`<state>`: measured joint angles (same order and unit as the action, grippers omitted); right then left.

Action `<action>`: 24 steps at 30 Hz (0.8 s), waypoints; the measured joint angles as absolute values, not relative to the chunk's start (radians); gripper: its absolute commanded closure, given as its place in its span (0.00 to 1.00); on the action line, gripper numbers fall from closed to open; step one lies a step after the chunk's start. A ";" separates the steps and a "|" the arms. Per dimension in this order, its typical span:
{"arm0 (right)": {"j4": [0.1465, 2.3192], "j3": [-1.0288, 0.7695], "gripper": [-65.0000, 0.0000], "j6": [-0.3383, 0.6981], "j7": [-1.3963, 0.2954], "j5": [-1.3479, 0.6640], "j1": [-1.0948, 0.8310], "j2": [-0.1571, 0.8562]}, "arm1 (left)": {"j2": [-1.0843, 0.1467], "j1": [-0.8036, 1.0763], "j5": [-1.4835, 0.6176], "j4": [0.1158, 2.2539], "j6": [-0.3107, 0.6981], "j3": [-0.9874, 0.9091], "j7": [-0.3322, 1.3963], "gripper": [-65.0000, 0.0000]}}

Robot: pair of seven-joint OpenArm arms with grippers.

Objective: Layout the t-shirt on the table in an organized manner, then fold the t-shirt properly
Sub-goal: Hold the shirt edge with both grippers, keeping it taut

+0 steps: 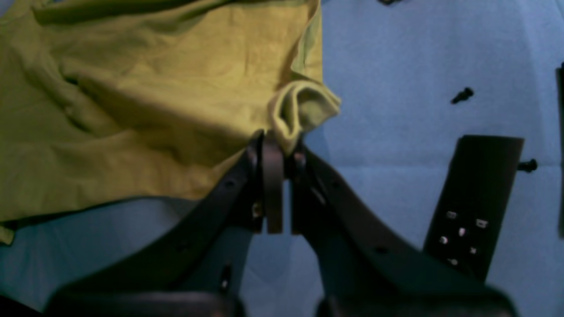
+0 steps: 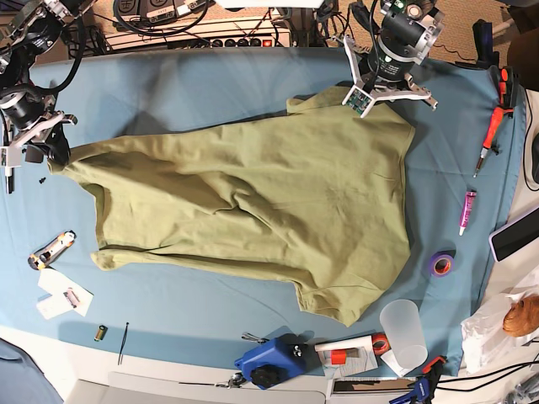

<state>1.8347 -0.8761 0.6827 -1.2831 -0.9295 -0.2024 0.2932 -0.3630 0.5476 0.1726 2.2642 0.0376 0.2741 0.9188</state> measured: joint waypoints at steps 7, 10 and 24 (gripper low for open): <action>1.835 -0.876 1.00 0.683 -1.283 -0.929 -0.202 0.293 | -0.363 0.548 0.175 2.264 0.189 0.274 0.986 0.65; 1.835 -0.876 1.00 0.683 -1.283 -0.929 -0.202 0.293 | -0.379 0.549 0.171 2.264 0.244 0.274 0.956 0.60; 1.835 -0.876 1.00 0.686 -1.283 -0.930 -0.202 0.293 | -0.527 0.548 0.246 2.122 0.261 0.274 0.754 0.60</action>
